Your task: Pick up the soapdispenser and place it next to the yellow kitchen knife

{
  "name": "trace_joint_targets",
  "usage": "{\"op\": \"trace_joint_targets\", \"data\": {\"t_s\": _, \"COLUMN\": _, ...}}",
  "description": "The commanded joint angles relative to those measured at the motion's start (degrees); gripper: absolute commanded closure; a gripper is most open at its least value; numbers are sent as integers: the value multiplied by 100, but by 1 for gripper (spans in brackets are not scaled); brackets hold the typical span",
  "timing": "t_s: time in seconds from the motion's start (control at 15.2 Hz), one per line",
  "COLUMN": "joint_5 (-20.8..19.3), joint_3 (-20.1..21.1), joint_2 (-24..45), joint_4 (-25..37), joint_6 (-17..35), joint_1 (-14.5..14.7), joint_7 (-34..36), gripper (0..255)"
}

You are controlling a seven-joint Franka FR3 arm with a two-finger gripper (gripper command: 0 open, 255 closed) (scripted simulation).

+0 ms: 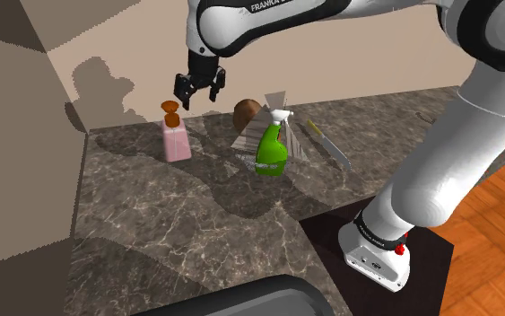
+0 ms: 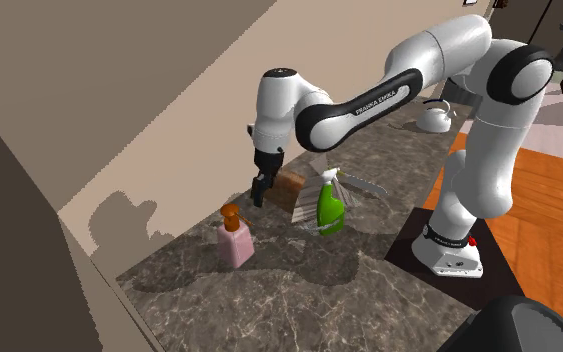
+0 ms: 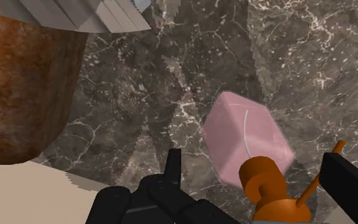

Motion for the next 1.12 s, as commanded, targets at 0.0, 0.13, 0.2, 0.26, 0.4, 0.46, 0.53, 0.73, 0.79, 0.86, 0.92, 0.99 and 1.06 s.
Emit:
{"op": "trace_joint_targets", "data": {"t_s": 0.0, "joint_5": -172, "joint_3": 44, "joint_2": 400, "joint_4": 357, "joint_6": 122, "joint_1": 78, "joint_7": 148, "gripper": 0}}
{"op": "trace_joint_targets", "data": {"t_s": 0.13, "joint_5": -352, "joint_3": 57, "joint_2": 815, "joint_4": 765, "joint_6": 202, "joint_1": 167, "joint_7": 272, "gripper": 0}}
{"op": "trace_joint_targets", "data": {"t_s": 0.2, "joint_5": -441, "joint_3": 57, "joint_2": 1024, "joint_4": 983, "joint_6": 229, "joint_1": 219, "joint_7": 329, "gripper": 0}}
{"op": "trace_joint_targets", "data": {"t_s": 0.26, "joint_5": -529, "joint_3": 53, "joint_2": 1236, "joint_4": 1212, "joint_6": 249, "joint_1": 275, "joint_7": 384, "gripper": 0}}
{"op": "trace_joint_targets", "data": {"t_s": 0.4, "joint_5": -575, "joint_3": 40, "joint_2": 1356, "joint_4": 1280, "joint_6": 313, "joint_1": 306, "joint_7": 411, "gripper": 0}}
{"op": "trace_joint_targets", "data": {"t_s": 0.46, "joint_5": -590, "joint_3": 33, "joint_2": 1398, "joint_4": 1262, "joint_6": 371, "joint_1": 312, "joint_7": 421, "gripper": 0}}
{"op": "trace_joint_targets", "data": {"t_s": 0.53, "joint_5": -606, "joint_3": 27, "joint_2": 1441, "joint_4": 1245, "joint_6": 429, "joint_1": 317, "joint_7": 431, "gripper": 0}}
{"op": "trace_joint_targets", "data": {"t_s": 0.73, "joint_5": -656, "joint_3": 8, "joint_2": 1574, "joint_4": 1203, "joint_6": 599, "joint_1": 334, "joint_7": 461, "gripper": 0}}
{"op": "trace_joint_targets", "data": {"t_s": 0.79, "joint_5": -683, "joint_3": -3, "joint_2": 1646, "joint_4": 1185, "joint_6": 687, "joint_1": 343, "joint_7": 477, "gripper": 0}}
{"op": "trace_joint_targets", "data": {"t_s": 0.86, "joint_5": -682, "joint_3": -3, "joint_2": 1646, "joint_4": 1184, "joint_6": 688, "joint_1": 344, "joint_7": 477, "gripper": 0}}
{"op": "trace_joint_targets", "data": {"t_s": 0.92, "joint_5": -682, "joint_3": -3, "joint_2": 1646, "joint_4": 1185, "joint_6": 687, "joint_1": 344, "joint_7": 477, "gripper": 0}}
{"op": "trace_joint_targets", "data": {"t_s": 0.99, "joint_5": -682, "joint_3": -3, "joint_2": 1646, "joint_4": 1185, "joint_6": 687, "joint_1": 344, "joint_7": 477, "gripper": 0}}
{"op": "trace_joint_targets", "data": {"t_s": 1.06, "joint_5": -682, "joint_3": -3, "joint_2": 1646, "joint_4": 1185, "joint_6": 687, "joint_1": 344, "joint_7": 477, "gripper": 0}}
